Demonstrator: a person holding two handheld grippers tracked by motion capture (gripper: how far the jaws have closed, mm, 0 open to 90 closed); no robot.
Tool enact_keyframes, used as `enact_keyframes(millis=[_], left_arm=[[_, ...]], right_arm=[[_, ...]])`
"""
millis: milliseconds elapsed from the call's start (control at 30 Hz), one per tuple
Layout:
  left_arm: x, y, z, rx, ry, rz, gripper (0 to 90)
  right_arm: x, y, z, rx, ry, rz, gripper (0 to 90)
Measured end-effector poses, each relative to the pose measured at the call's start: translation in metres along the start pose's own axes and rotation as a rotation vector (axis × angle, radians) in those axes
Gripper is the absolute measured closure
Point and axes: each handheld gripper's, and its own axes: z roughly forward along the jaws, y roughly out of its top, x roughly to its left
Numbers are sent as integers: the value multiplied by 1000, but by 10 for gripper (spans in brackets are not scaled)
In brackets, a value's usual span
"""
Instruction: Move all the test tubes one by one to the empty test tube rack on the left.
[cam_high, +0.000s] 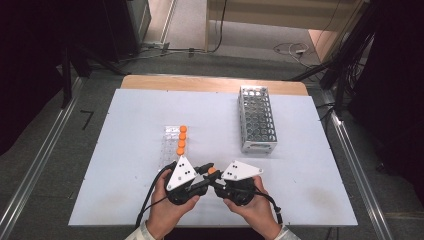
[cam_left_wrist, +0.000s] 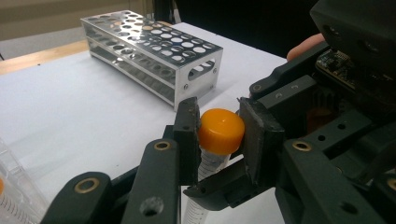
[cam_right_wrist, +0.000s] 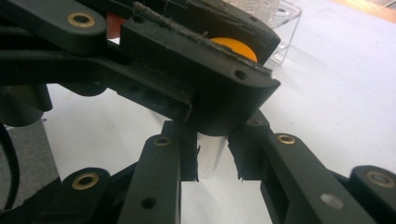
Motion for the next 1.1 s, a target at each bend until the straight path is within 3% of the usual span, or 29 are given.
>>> enact_keyframes(millis=[400, 667, 1100], left_arm=[[2, 1, -2, -7, 1, -10, 703], [3, 3, -6, -16, 0, -16, 703], [9, 7, -13, -25, 12, -40, 703]], right_arm=[[-3, -2, -1, -8, 2, 30, 557], [-5, -4, -1, -1, -13, 63, 363], [-9, -11, -5, 0, -27, 80, 296]])
